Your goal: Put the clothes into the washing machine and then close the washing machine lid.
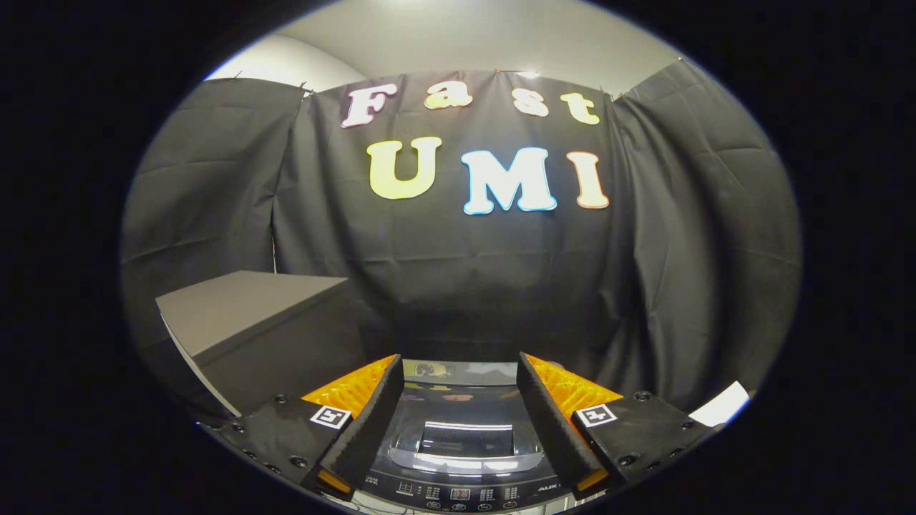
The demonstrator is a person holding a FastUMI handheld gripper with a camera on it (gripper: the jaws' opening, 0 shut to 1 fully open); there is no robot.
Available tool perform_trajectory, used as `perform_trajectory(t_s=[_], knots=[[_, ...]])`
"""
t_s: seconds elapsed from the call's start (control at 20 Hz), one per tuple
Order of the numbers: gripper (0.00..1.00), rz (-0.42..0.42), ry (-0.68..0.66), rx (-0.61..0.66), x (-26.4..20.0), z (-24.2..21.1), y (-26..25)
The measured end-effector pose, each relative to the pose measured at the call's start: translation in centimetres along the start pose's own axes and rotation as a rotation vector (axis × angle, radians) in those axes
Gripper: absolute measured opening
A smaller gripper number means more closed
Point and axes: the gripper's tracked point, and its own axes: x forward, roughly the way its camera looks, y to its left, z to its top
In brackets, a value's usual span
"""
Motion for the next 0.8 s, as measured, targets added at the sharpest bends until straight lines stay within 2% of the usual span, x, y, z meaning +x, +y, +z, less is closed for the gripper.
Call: perform_trajectory(t_s=[0.25,0.8], knots=[[0.98,-0.036,-0.073,0.014,-5.1,3.7,0.4],[0.98,-0.094,-0.162,0.019,-12.7,7.0,1.1]])
